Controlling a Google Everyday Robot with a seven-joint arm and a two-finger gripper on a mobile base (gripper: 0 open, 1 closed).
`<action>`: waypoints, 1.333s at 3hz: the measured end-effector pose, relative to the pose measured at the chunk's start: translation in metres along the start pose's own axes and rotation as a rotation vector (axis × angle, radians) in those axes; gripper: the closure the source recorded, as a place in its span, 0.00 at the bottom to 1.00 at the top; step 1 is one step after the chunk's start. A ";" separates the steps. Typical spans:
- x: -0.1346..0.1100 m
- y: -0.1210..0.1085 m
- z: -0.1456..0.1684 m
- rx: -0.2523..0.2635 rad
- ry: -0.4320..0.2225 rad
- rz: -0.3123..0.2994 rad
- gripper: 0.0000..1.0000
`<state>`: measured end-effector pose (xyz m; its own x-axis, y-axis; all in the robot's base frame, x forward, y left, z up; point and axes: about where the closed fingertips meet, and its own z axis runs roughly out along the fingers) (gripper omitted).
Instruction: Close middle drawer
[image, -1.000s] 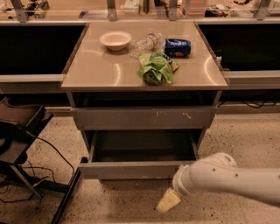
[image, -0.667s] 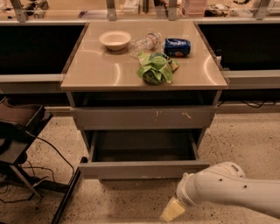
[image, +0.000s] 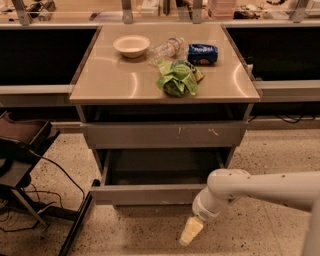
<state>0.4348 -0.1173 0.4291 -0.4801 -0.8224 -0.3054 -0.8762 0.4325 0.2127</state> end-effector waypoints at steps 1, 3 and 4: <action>-0.010 -0.033 0.040 -0.097 0.001 0.034 0.00; -0.041 -0.097 0.026 -0.041 -0.083 0.122 0.00; -0.055 -0.117 0.007 0.005 -0.140 0.150 0.00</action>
Offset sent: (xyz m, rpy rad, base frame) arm 0.2102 0.0046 -0.0422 0.0968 0.0208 -0.1833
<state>0.5637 -0.1198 0.4143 -0.6058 -0.6897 -0.3967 -0.7947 0.5482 0.2607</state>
